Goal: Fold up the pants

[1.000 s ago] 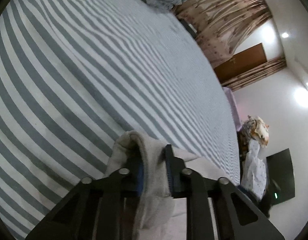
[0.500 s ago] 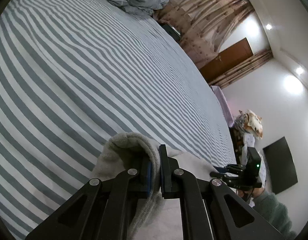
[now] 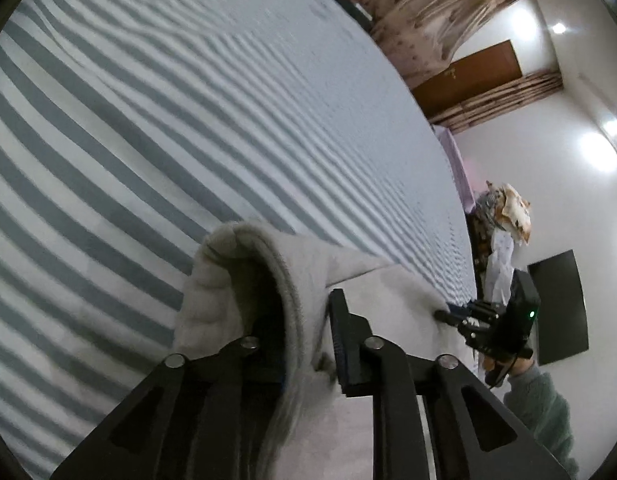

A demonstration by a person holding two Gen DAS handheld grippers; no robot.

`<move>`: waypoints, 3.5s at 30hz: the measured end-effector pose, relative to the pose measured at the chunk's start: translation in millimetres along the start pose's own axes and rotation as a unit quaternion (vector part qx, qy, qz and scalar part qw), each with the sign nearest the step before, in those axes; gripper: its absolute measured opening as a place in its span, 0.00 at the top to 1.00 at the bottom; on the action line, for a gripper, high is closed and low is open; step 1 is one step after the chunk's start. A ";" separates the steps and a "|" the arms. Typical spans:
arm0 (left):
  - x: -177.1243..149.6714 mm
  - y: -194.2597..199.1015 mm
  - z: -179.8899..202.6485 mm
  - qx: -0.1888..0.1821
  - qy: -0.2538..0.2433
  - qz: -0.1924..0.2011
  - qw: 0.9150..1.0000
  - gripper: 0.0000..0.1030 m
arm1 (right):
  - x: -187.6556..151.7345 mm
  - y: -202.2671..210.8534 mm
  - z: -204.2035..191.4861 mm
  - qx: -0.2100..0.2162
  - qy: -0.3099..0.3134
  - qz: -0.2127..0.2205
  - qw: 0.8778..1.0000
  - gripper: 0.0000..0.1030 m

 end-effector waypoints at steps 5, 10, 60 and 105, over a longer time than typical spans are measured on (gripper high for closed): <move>11.7 -11.7 2.4 -0.024 0.030 0.001 0.999 0.81 | 15.8 -9.6 6.6 0.015 -0.012 -0.003 1.000 0.73; 14.3 -8.3 4.7 -0.017 0.030 0.004 0.999 0.81 | 23.7 -16.4 11.1 0.042 -0.037 0.005 0.998 0.65; -304.0 144.0 76.7 0.086 -0.153 -0.047 0.983 0.61 | -281.0 92.1 -206.6 -0.048 -0.133 0.084 0.986 0.82; -274.8 102.7 56.4 0.008 0.160 0.003 0.987 0.69 | -312.6 66.7 -107.5 0.070 -0.554 0.100 0.824 0.76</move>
Point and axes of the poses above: each gripper's, at about its wrist camera, not at the fingertips, and y roughly against the way its jaws point, z to its right, x to its top, the point moved 7 cm from there along -y, roughly the way its jaws point, and after that the axes turned 2 degrees about -z, right-handed, at the moved point
